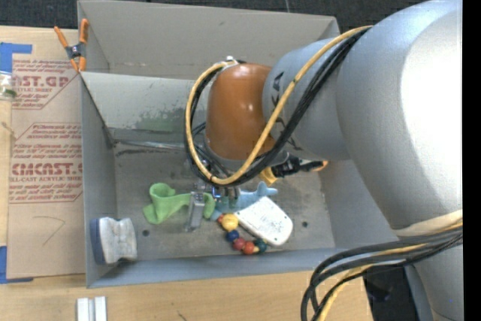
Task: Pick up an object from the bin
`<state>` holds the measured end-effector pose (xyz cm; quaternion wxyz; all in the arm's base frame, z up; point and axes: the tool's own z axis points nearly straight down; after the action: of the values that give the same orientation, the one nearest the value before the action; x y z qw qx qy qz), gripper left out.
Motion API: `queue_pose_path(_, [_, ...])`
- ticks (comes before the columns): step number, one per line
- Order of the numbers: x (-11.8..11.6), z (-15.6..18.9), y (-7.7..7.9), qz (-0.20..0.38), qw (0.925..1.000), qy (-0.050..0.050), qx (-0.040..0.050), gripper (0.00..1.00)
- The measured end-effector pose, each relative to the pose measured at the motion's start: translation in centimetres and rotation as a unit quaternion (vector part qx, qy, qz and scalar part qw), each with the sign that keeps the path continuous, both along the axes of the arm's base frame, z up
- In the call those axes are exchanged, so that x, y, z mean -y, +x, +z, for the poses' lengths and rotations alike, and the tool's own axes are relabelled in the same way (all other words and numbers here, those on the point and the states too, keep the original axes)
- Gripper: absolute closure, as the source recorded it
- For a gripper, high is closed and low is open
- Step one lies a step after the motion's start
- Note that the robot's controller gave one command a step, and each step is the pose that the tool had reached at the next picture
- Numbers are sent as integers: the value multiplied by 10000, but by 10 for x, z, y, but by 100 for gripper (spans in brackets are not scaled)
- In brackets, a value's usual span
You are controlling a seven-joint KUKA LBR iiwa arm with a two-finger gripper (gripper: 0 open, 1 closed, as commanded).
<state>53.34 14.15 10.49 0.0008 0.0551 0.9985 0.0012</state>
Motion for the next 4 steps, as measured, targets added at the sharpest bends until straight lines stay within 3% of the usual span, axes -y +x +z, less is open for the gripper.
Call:
queue_pose_path(1, [-3,-16,9,557,9984,3,21,0])
queue_pose_path(2, [7,-35,8,-369,9993,4,-2,100])
queue_pose_path(4, [7,-32,7,-367,9993,0,-21,100])
